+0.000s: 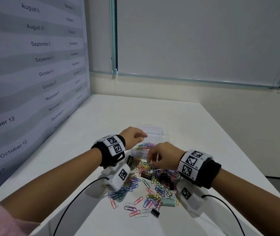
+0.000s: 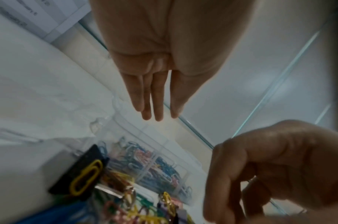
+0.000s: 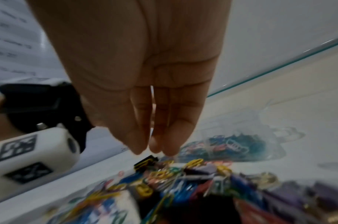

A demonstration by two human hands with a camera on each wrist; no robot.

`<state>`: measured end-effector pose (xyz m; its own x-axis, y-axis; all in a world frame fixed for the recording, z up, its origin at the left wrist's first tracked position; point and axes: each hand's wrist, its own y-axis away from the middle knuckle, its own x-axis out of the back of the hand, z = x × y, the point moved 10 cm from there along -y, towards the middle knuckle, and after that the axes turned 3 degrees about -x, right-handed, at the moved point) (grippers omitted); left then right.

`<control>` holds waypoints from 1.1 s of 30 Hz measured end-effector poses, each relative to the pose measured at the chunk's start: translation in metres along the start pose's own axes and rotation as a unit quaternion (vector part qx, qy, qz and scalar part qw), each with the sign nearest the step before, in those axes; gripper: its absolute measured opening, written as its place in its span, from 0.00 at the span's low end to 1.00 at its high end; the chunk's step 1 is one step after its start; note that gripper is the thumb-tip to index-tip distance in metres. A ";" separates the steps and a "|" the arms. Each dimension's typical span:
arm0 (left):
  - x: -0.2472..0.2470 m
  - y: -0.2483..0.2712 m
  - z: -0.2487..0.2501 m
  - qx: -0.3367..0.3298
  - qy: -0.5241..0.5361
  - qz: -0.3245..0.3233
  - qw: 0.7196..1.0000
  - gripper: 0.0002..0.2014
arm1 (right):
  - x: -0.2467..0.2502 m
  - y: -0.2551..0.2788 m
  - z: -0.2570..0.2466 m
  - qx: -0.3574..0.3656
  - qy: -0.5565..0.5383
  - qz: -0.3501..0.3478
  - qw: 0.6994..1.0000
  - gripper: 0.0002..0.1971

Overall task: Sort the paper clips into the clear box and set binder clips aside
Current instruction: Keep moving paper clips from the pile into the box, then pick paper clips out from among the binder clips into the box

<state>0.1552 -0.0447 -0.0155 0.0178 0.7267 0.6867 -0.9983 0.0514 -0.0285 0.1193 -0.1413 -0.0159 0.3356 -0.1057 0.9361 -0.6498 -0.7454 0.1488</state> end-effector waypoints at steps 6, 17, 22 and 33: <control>-0.020 0.050 -0.003 -0.018 -0.084 -0.153 0.984 0.14 | -0.047 0.017 -0.023 0.043 0.063 -0.110 0.991 0.17; -0.049 0.109 -0.034 -0.023 -0.288 -0.281 0.915 0.50 | -0.061 0.013 -0.022 0.010 0.109 -0.130 0.985 0.37; -0.052 0.098 -0.026 -0.031 -0.273 -0.230 0.934 0.34 | -0.059 0.014 -0.029 0.027 0.046 -0.108 0.993 0.19; -0.051 0.083 -0.004 -0.082 -0.290 -0.187 0.935 0.11 | -0.051 0.018 -0.025 0.039 0.028 -0.091 0.995 0.10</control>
<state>0.0717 -0.0750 -0.0558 0.2833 0.1464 0.9478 -0.9054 0.3668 0.2140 0.0735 -0.1333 -0.0525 0.4033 0.0703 0.9124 -0.5269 -0.7974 0.2944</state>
